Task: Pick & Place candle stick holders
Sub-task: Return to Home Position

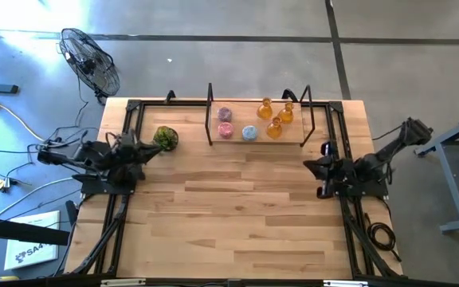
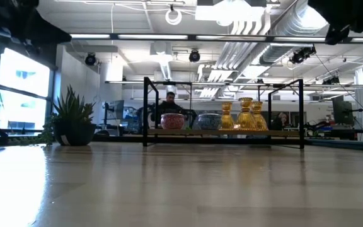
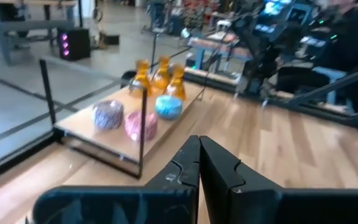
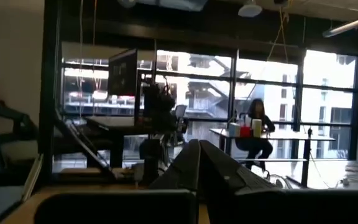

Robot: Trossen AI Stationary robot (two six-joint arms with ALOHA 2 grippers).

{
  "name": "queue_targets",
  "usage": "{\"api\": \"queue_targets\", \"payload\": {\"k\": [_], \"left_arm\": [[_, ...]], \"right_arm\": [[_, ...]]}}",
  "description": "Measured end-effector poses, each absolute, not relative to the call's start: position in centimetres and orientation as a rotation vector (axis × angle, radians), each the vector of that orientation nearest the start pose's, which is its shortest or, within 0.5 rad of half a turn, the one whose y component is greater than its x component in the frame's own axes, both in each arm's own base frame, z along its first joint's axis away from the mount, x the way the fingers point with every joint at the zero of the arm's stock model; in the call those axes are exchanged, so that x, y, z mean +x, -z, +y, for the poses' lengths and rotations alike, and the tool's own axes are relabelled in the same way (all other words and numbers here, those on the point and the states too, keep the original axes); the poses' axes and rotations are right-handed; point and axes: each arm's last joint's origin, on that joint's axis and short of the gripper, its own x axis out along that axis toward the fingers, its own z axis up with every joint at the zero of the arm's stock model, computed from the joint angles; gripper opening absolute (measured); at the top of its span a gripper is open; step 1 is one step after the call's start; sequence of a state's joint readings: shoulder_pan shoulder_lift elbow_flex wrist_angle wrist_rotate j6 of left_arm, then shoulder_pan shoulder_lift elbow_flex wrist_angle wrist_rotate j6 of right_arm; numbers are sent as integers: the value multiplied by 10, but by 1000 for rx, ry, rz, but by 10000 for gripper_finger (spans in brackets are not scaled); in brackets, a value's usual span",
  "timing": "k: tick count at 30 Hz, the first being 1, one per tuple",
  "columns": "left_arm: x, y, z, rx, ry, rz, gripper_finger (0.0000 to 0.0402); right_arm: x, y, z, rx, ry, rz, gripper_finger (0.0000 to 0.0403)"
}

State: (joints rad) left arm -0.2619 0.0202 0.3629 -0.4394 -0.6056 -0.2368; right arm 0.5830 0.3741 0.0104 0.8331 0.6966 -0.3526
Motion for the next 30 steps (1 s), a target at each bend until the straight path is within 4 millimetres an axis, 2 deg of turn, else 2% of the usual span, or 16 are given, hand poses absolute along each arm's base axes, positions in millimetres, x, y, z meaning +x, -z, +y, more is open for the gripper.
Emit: {"api": "queue_targets", "payload": {"k": [10, 14, 24, 30], "left_arm": [[73, -198, 0, -184, -465, 121, 1], [74, -190, 1, -184, -517, 127, 1], [79, -176, -1, -224, -521, 136, 1], [82, -174, -2, -225, -497, 102, 0]], "right_arm": [[109, -209, 36, -84, 147, -240, 1], [112, -204, 32, -74, 147, -199, 3], [116, -193, 26, -22, 135, -109, 2], [115, -177, 26, 11, 131, -79, 2]]}}
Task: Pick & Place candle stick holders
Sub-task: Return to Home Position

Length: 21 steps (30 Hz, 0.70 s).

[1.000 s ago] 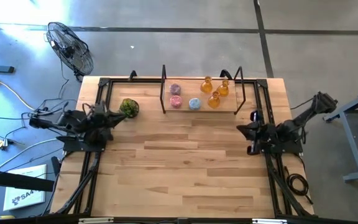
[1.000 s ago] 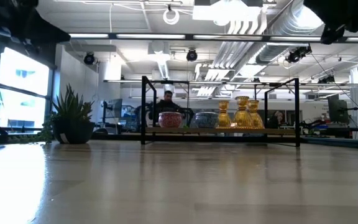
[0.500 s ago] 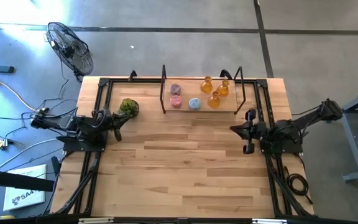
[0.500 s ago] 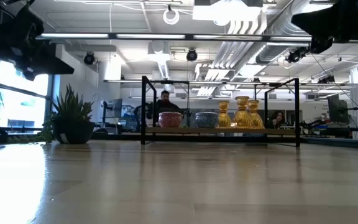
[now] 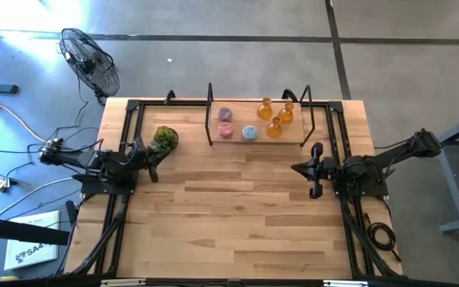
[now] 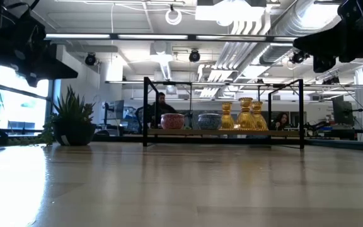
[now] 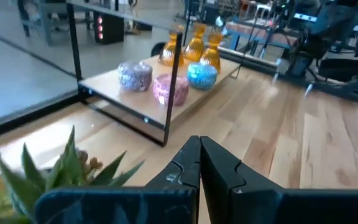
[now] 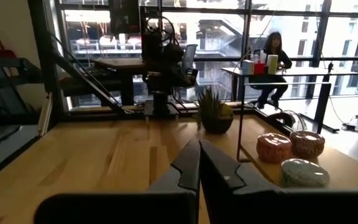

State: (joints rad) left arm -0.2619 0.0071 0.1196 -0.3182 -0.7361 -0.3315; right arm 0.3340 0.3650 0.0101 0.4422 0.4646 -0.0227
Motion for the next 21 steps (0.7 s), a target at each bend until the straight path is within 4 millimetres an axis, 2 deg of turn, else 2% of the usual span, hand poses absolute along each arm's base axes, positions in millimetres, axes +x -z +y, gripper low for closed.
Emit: {"api": "queue_targets", "payload": {"k": [5, 13, 21], "left_arm": [[83, -176, -3, -210, -453, 96, 0], [83, -175, -3, -207, -448, 106, 0], [84, -175, -3, -213, -445, 100, 0]], "right_arm": [[115, -180, 27, -7, 102, -104, 1], [115, -173, 27, -45, 99, -38, 1], [105, -173, 23, -61, 115, -37, 2]]}}
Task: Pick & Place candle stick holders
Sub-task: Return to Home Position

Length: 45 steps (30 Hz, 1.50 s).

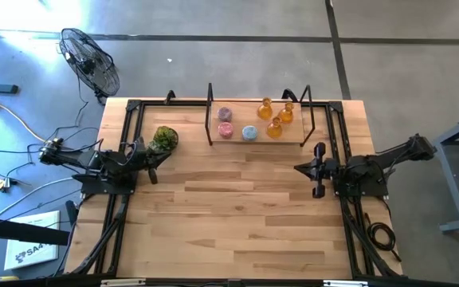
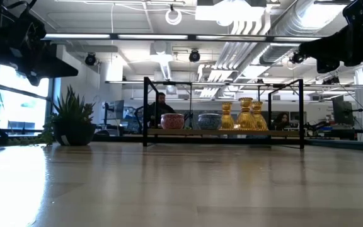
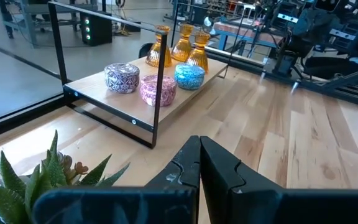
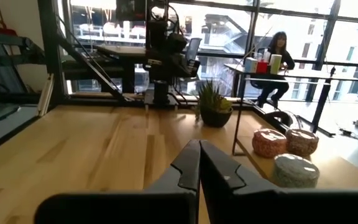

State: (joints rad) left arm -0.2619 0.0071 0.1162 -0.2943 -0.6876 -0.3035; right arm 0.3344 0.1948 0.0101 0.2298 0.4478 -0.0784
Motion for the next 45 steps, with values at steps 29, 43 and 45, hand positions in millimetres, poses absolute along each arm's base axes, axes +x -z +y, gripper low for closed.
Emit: {"api": "queue_targets", "payload": {"k": [29, 43, 45], "left_arm": [[85, -174, -6, -148, -334, 135, 0], [87, -179, -21, -71, 182, 116, 0], [87, -181, -25, -64, 299, 100, 0]], "right_arm": [[93, -173, 20, -58, 99, -68, 7], [93, -174, 20, -57, 100, -71, 3], [93, -174, 20, -56, 100, -71, 3]]}}
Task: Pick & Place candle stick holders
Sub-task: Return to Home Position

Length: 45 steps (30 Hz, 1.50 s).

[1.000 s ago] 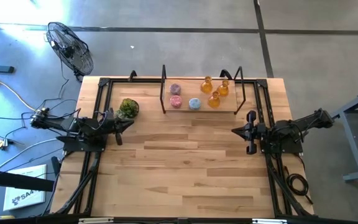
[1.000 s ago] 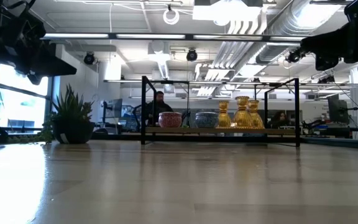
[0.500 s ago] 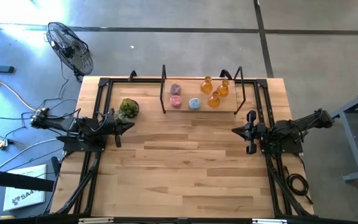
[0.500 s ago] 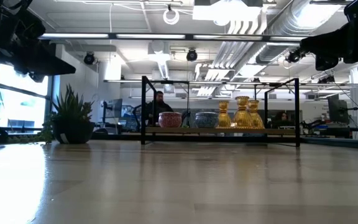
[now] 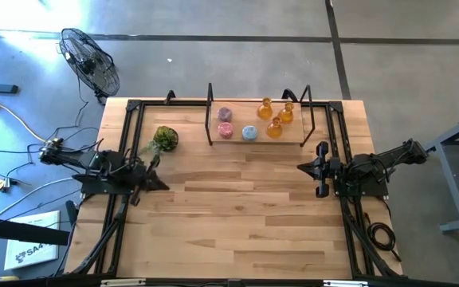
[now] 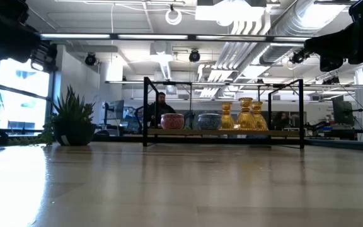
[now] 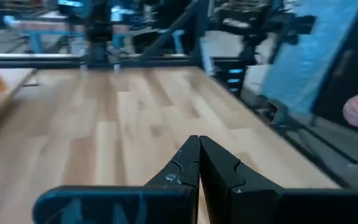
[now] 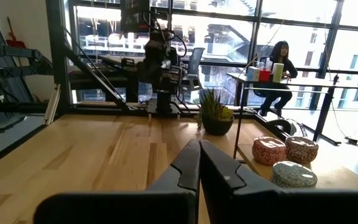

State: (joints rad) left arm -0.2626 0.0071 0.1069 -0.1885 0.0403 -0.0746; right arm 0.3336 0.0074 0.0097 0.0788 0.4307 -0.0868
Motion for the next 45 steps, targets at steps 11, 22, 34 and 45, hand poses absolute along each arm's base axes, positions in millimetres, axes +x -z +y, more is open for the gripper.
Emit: {"api": "queue_targets", "payload": {"k": [11, 22, 34, 45], "left_arm": [[89, -176, -34, -196, 620, -25, 0], [91, -175, -31, -237, 492, -28, 0], [96, -166, -26, -253, 250, 51, 1], [96, -165, -26, -203, 253, 49, 1]], "right_arm": [[93, -174, 20, -56, 100, -71, 1], [93, -174, 20, -56, 100, -71, 6], [93, -174, 20, -56, 100, -71, 9], [93, -174, 20, -56, 100, -71, 3]]}}
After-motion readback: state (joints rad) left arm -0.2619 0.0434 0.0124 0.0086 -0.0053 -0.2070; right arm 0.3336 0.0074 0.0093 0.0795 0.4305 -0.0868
